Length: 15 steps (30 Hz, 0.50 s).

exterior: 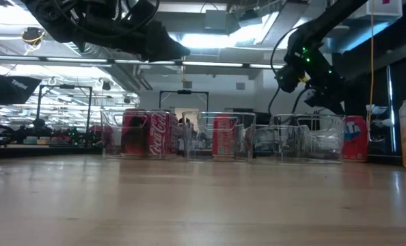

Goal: Sort soda cans
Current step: Put the top right orange soda can into the middle transparent bin

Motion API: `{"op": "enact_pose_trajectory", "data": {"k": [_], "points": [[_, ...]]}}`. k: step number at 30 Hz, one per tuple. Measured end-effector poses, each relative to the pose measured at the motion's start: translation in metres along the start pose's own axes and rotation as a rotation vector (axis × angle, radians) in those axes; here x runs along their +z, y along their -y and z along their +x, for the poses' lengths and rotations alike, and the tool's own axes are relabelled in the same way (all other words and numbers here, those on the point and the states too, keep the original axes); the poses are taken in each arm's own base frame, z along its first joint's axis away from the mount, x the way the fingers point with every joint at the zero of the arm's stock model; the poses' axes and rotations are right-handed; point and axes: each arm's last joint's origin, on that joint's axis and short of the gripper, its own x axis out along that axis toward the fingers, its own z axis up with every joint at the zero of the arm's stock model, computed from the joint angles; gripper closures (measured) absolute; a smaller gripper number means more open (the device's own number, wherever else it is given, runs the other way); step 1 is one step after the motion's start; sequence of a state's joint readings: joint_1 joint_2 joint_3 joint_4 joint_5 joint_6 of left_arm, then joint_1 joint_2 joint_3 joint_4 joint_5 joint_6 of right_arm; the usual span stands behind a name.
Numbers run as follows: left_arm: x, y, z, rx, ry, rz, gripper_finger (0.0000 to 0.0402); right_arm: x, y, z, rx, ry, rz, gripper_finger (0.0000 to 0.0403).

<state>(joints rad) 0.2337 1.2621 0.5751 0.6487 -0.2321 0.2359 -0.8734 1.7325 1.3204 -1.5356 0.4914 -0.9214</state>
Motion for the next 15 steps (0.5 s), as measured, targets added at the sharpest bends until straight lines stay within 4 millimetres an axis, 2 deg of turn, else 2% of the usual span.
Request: {"op": "enact_pose_trajectory", "data": {"k": [8, 15], "points": [[0.000, 0.000, 0.000, 0.000, 0.001, 0.000, 0.0084, -0.001, 0.000, 0.000, -0.018, -0.035, -0.009, 0.0068], [0.002, 0.000, 0.000, 0.005, 0.019, -0.005, 0.0084, -0.005, 0.004, -0.011, -0.049, -0.013, 0.014, 0.0068]]}}
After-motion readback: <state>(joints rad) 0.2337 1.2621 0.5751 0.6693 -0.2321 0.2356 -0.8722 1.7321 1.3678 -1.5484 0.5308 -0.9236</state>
